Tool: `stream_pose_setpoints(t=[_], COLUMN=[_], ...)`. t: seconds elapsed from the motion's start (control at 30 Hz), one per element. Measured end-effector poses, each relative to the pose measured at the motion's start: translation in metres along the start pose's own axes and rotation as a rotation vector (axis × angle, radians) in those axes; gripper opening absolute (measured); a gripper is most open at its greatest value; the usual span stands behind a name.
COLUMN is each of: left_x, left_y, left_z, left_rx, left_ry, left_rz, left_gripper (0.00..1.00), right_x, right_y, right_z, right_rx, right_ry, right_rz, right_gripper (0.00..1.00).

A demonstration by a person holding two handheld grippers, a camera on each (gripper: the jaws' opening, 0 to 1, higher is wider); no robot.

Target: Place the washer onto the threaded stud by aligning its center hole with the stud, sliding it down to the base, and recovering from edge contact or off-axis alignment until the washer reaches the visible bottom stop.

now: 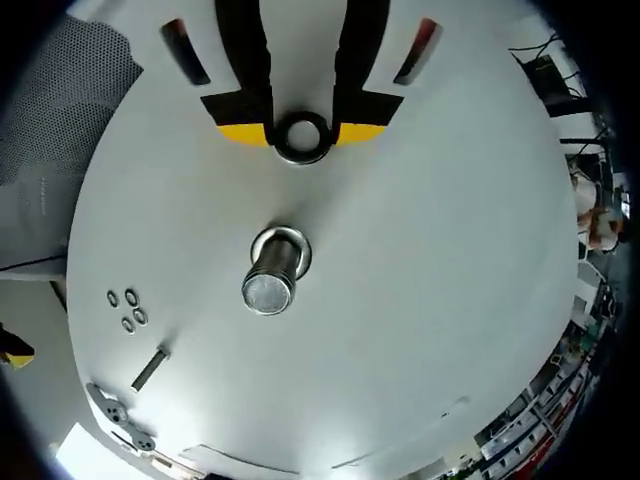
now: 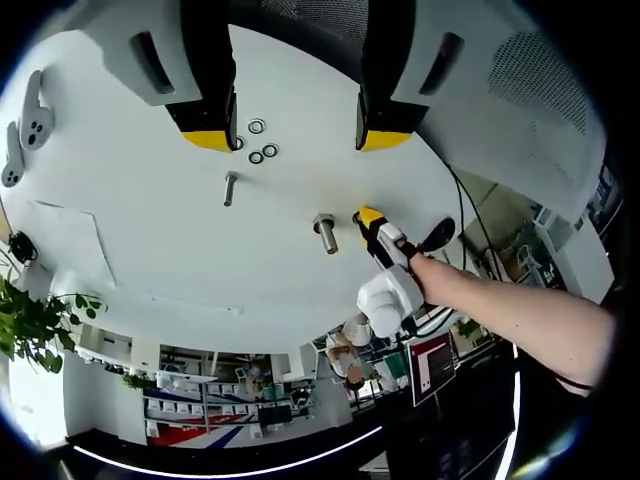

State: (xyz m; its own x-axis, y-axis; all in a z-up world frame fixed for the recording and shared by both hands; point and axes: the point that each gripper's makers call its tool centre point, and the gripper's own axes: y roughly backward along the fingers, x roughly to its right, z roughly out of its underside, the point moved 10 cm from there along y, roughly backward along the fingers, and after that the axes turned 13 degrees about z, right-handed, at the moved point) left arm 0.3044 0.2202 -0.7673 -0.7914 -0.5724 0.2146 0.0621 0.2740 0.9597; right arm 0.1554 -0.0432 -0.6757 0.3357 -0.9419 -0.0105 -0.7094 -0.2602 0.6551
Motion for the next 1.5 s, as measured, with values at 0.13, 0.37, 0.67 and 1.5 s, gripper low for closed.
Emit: stream_pose_setpoints(t=[0.13, 0.37, 0.67, 1.5], left_x=[-0.001, -0.003, -0.004, 0.0], left_y=[-0.001, -0.001, -0.001, 0.002], left_z=[0.001, 0.0, -0.001, 0.006], left_rx=[0.004, -0.007, -0.008, -0.007], left_ry=[0.014, 0.052, 0.07, 0.041], left_rz=[-0.004, -0.005, -0.008, -0.014], left_gripper=[0.22, 0.25, 0.23, 0.18], right_x=[0.0, 0.0, 0.0, 0.0], right_y=[0.0, 0.0, 0.0, 0.0], right_z=[0.001, 0.0, -0.001, -0.001], right_rx=[-0.001, 0.001, 0.008, 0.007], right_ry=[0.004, 0.005, -0.003, -0.006], right_rz=[-0.001, -0.001, -0.002, -0.001], right_gripper=[0.5, 0.5, 0.5, 0.5])
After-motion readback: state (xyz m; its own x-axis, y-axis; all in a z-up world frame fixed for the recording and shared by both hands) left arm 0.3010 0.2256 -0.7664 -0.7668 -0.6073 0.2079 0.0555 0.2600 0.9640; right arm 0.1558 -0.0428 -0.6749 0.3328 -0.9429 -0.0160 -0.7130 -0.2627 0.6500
